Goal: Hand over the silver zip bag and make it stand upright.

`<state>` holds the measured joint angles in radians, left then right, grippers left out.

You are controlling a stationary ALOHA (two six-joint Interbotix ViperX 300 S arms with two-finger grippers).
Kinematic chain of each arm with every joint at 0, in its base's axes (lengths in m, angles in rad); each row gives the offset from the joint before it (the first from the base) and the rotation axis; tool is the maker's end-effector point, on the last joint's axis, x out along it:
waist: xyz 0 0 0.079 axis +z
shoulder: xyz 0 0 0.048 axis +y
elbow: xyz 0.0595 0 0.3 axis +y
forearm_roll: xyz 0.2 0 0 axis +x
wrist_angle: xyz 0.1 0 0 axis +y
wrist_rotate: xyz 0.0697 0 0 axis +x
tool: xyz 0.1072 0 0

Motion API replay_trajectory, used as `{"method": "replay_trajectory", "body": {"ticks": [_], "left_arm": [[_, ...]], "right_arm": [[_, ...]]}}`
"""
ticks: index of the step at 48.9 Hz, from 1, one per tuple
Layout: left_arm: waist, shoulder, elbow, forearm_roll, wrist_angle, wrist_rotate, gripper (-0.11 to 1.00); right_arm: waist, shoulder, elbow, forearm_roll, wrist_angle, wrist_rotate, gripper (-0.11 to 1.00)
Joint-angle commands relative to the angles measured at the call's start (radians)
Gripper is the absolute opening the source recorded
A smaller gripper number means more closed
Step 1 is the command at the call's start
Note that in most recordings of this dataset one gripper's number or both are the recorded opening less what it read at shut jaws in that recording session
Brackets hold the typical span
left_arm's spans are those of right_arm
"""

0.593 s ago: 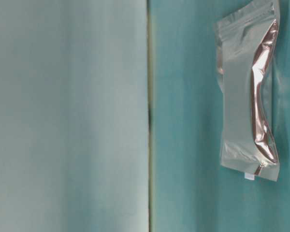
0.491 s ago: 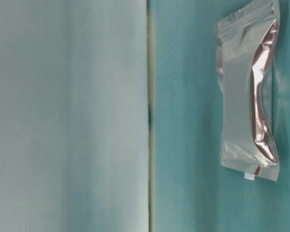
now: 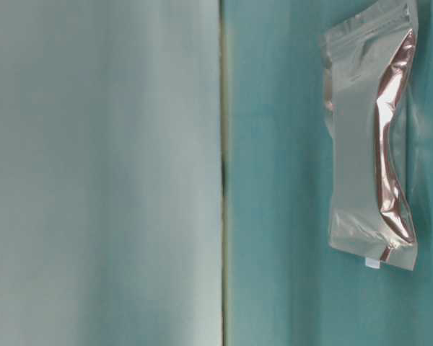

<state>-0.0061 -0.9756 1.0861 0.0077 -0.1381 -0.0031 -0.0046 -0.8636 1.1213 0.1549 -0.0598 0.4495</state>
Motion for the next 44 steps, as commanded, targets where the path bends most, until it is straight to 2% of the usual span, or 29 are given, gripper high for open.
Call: {"method": "replay_trajectory", "body": {"ticks": [1, 10, 19, 25, 38, 41, 44], "left_arm": [[-0.003, 0.006, -0.038, 0.003, 0.008, 0.003, 0.00], [-0.003, 0.008, -0.058, 0.002, 0.060, 0.006, 0.00], [-0.003, 0.009, -0.058, 0.002, 0.103, 0.006, 0.00], [-0.003, 0.009, -0.060, 0.002, 0.107, 0.006, 0.00], [-0.003, 0.009, -0.063, 0.003, 0.107, 0.009, 0.00], [-0.003, 0.009, -0.063, 0.003, 0.107, 0.009, 0.00], [-0.003, 0.009, -0.061, 0.003, 0.107, 0.009, 0.00]], "right_arm": [[-0.002, 0.052, -0.025, 0.052, 0.029, 0.126, 0.00], [-0.009, 0.141, -0.018, 0.078, 0.064, 0.371, 0.00], [-0.032, 0.156, 0.023, 0.080, 0.075, 0.541, 0.00], [-0.031, 0.155, 0.052, 0.080, 0.078, 0.600, 0.00], [-0.040, 0.167, 0.071, 0.089, 0.097, 0.640, 0.01], [-0.041, 0.173, 0.066, 0.089, 0.104, 0.657, 0.06], [-0.043, 0.183, 0.066, 0.089, 0.110, 0.678, 0.16]]}}
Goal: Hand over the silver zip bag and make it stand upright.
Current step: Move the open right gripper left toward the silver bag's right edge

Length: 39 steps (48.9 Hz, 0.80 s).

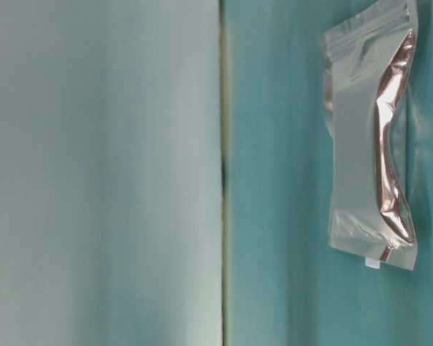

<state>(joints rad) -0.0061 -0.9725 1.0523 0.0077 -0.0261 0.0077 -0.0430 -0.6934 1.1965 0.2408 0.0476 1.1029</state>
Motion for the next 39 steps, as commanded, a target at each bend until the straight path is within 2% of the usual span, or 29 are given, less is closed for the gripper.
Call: {"method": "replay_trajectory", "body": {"ticks": [1, 10, 15, 26, 39], "left_arm": [[-0.003, 0.006, -0.029, 0.003, -0.005, -0.002, 0.00], [-0.003, 0.018, -0.028, 0.003, -0.005, -0.002, 0.00], [-0.003, 0.031, -0.028, 0.003, -0.005, -0.003, 0.00], [-0.003, 0.051, -0.028, 0.003, -0.005, -0.003, 0.00], [-0.003, 0.049, -0.026, 0.003, 0.008, -0.003, 0.00]], "right_arm": [[-0.005, 0.017, -0.009, 0.003, 0.005, 0.029, 0.21], [-0.003, 0.089, -0.021, 0.002, 0.040, 0.074, 0.73], [0.000, 0.153, -0.034, 0.000, 0.028, 0.075, 0.91], [0.003, 0.293, -0.058, 0.003, -0.069, 0.098, 0.88], [0.037, 0.469, -0.066, 0.005, -0.262, 0.163, 0.88]]}}
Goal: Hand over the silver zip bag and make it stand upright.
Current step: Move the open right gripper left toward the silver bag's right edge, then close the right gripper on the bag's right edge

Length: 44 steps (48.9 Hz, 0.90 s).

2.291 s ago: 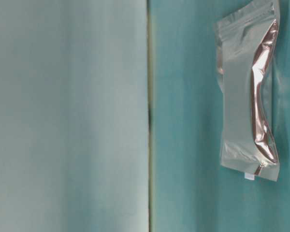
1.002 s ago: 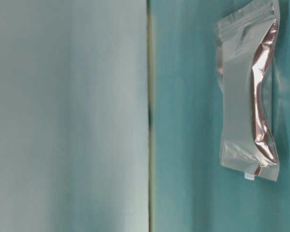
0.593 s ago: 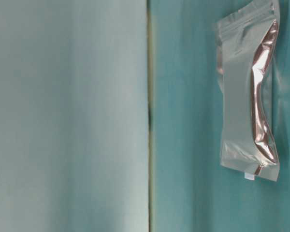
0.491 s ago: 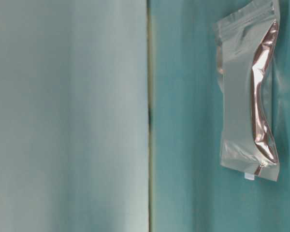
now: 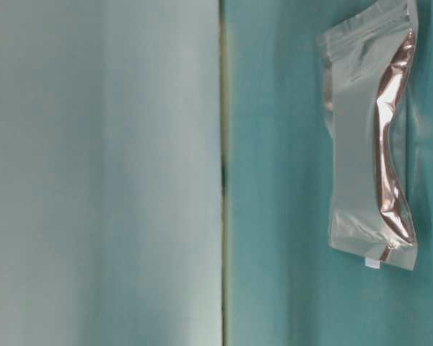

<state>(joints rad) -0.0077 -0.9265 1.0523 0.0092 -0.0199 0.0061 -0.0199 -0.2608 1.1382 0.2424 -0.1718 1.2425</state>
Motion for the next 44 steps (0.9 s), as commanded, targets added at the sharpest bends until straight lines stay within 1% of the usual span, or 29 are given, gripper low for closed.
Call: {"method": "replay_trajectory", "body": {"ticks": [1, 9, 28, 44], "left_arm": [[-0.002, 0.005, -0.026, 0.002, 0.005, -0.002, 0.00], [-0.003, 0.002, -0.026, 0.000, 0.025, -0.003, 0.00], [-0.002, 0.000, -0.025, 0.002, 0.026, -0.003, 0.00], [-0.002, 0.000, -0.025, 0.002, 0.028, -0.003, 0.00]], "right_arm": [[0.017, 0.048, -0.008, 0.002, -0.052, 0.028, 0.88], [0.025, 0.124, -0.018, 0.002, -0.101, 0.044, 0.88], [0.025, 0.258, -0.092, 0.002, -0.170, 0.046, 0.88], [0.029, 0.350, -0.167, 0.006, -0.178, 0.048, 0.88]]}}
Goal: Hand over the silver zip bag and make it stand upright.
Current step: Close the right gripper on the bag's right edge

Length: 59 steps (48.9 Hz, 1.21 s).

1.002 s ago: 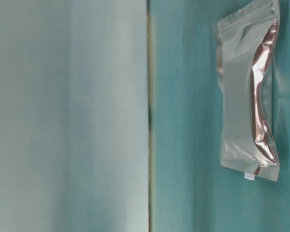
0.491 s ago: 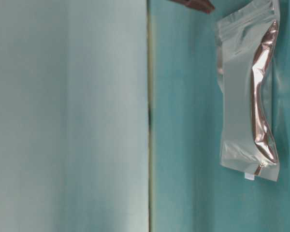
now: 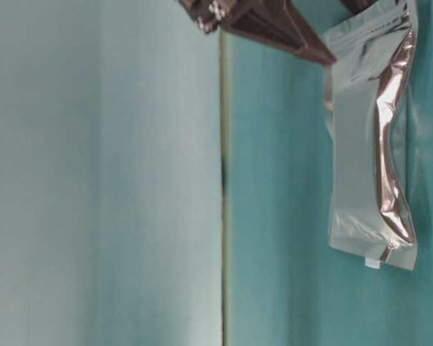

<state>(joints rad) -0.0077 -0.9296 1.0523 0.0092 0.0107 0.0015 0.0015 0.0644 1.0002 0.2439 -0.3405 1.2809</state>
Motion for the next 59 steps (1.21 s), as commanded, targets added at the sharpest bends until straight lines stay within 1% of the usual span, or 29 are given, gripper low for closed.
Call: {"method": "replay_trajectory", "body": {"ticks": [1, 9, 15, 19, 25, 36, 41, 44, 48, 55, 59], "left_arm": [[-0.002, 0.003, -0.025, 0.002, -0.005, 0.002, 0.00], [-0.002, 0.003, -0.025, 0.000, -0.003, 0.002, 0.00], [-0.002, 0.003, -0.025, 0.000, -0.003, 0.002, 0.00], [-0.002, 0.003, -0.025, 0.002, -0.003, 0.002, 0.00], [0.000, 0.003, -0.025, 0.002, -0.003, 0.002, 0.00], [0.000, 0.006, -0.025, 0.000, -0.003, 0.002, 0.00], [0.000, 0.005, -0.025, 0.002, -0.003, 0.002, 0.00], [0.000, 0.005, -0.025, 0.002, -0.003, 0.002, 0.00], [0.002, 0.006, -0.025, 0.002, -0.003, 0.003, 0.00], [0.003, 0.005, -0.025, 0.002, -0.003, 0.003, 0.00], [0.006, 0.006, -0.023, 0.002, -0.003, 0.003, 0.00]], "right_arm": [[0.009, 0.029, -0.032, 0.008, -0.011, 0.009, 0.88], [0.032, 0.063, -0.041, 0.049, -0.044, 0.009, 0.88], [0.055, 0.075, -0.034, 0.092, -0.063, 0.009, 0.88], [0.064, 0.077, -0.021, 0.109, -0.074, 0.008, 0.88], [0.066, 0.077, -0.008, 0.118, -0.086, 0.008, 0.88], [0.066, 0.077, 0.003, 0.118, -0.084, 0.008, 0.87], [0.069, 0.077, 0.002, 0.118, -0.077, 0.008, 0.84], [0.069, 0.077, 0.002, 0.118, -0.067, 0.008, 0.78], [0.071, 0.077, 0.002, 0.120, -0.051, 0.006, 0.65], [0.069, 0.075, 0.002, 0.120, -0.021, 0.005, 0.29], [0.069, 0.074, 0.002, 0.118, -0.018, 0.000, 0.13]]}}
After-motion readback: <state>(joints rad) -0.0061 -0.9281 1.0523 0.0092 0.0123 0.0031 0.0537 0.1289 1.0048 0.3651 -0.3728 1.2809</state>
